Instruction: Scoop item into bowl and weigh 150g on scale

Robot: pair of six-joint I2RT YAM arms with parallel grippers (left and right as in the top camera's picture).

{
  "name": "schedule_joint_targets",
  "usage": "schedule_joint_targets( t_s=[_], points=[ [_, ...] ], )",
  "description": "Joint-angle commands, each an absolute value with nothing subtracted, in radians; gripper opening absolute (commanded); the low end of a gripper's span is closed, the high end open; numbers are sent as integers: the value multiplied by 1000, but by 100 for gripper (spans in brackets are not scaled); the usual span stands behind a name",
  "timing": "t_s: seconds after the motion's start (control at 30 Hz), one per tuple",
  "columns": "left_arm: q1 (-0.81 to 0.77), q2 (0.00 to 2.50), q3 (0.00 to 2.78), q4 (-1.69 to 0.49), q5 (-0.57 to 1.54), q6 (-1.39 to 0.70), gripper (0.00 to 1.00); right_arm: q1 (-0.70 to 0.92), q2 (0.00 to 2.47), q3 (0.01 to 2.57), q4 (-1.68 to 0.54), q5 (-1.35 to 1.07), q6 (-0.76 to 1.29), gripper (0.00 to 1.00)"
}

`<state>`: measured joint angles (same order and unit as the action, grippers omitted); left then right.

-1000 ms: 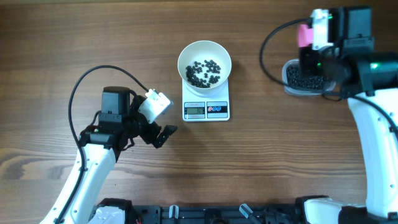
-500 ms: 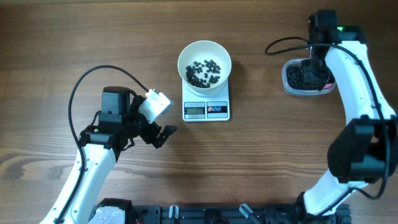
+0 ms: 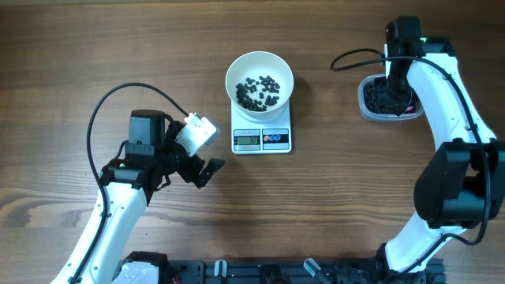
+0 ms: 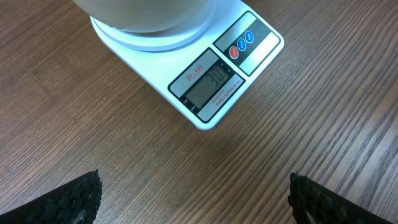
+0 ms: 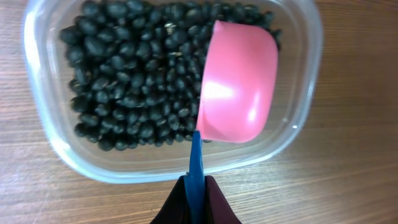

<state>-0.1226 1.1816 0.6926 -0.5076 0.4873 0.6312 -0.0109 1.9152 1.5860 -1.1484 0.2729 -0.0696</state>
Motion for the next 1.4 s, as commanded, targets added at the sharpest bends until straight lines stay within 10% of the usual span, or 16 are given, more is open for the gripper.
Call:
schedule_joint_targets(
  t_s=[0.0,1.37],
  points=[
    [-129,1172,682,-505,506,650,100,-29,1942,1561,-1153,73,-114,4],
    [-129,1172,682,-505,506,650,100,-390,1942,1532,-1179,-496,-276,4]
  ],
)
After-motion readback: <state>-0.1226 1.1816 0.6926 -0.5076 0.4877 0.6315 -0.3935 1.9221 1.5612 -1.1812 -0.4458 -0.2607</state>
